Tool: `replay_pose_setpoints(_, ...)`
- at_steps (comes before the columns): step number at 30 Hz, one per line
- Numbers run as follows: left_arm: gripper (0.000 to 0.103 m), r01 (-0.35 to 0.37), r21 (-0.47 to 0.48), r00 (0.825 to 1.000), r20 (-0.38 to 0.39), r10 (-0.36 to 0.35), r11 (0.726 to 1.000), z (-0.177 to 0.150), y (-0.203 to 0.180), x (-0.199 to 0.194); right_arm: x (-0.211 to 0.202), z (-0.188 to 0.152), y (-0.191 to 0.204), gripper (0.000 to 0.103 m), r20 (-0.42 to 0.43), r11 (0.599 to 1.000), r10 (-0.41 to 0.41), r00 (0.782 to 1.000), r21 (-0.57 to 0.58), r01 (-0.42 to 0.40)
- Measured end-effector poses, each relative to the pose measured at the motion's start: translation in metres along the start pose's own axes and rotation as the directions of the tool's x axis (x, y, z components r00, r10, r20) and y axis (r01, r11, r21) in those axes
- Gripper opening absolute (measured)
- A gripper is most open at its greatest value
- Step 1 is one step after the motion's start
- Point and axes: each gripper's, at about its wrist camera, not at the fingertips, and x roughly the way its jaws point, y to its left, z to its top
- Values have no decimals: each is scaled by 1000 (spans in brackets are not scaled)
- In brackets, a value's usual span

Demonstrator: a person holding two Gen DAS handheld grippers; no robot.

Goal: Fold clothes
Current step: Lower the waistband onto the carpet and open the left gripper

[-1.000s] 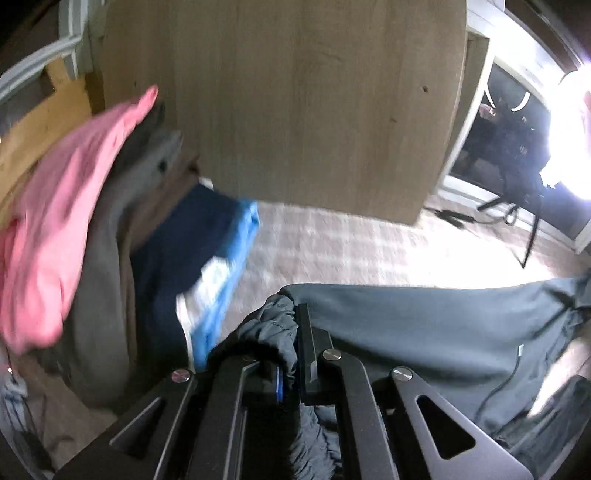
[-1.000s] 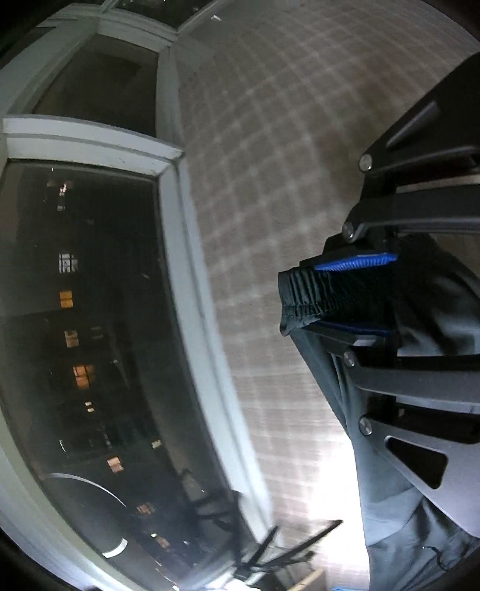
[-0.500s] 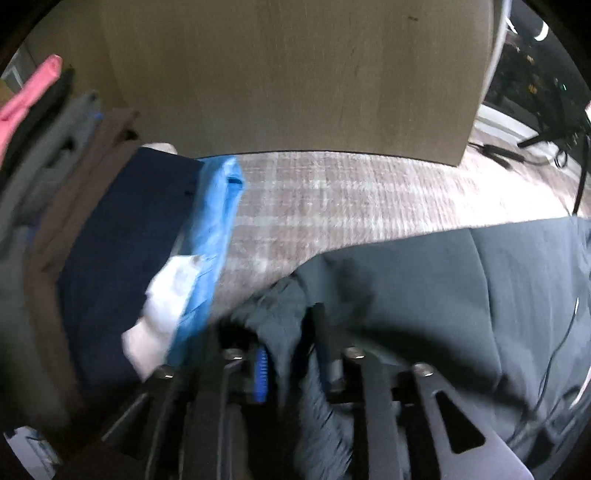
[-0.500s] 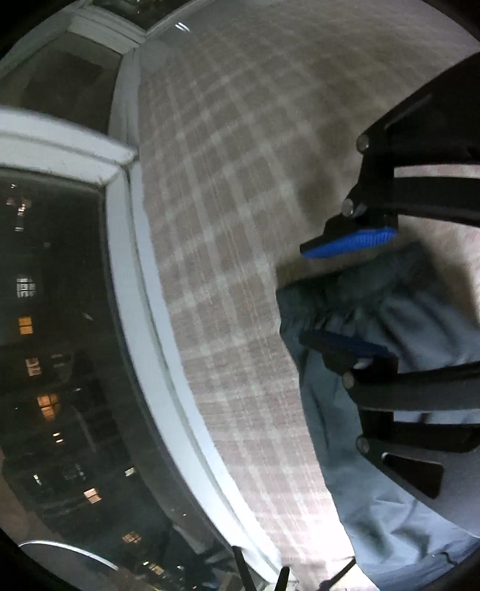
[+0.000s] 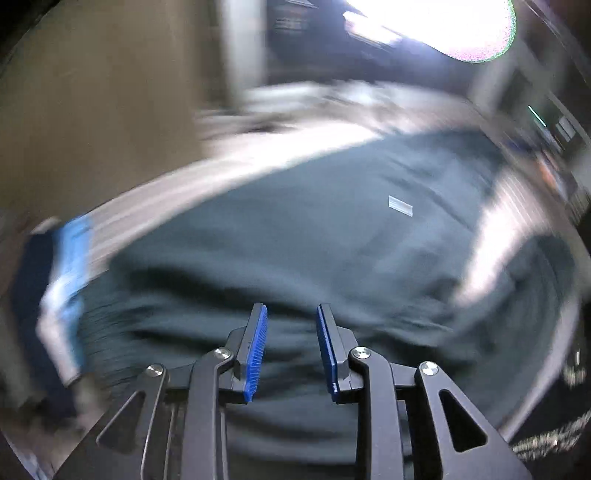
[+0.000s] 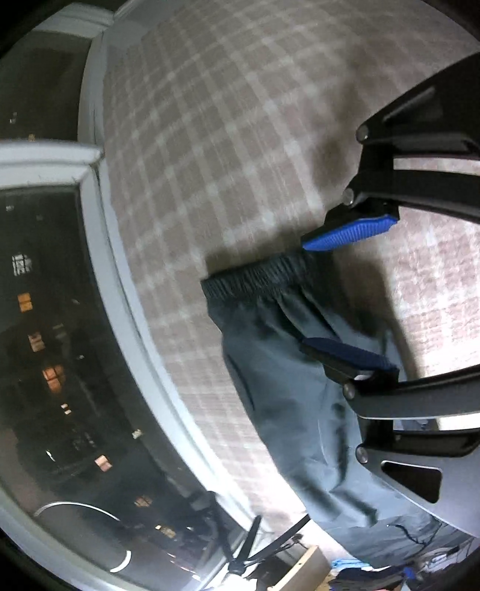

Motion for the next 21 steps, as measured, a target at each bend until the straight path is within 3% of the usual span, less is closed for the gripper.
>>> replay_pose_setpoints(3,27,106,122,993,-71,-98,987,7,-62,33,15,5,8,49,-27,999,-28,999,-43,27)
replay_pose_setpoints(6,27,121,183,989,-105,-103,976,14,-94,56,27,9,9,49,-44,996,-51,998,-72,48)
replay_pose_setpoints(12,25,152,203,983,-130,-127,967,34,-110,83,25,17,-10,49,-40,1000,17,999,-10,-17)
replay_pose_setpoints(21,25,180,247,977,-160,-143,952,32,-128,89,14,23,-26,49,-69,997,70,995,-14,-72)
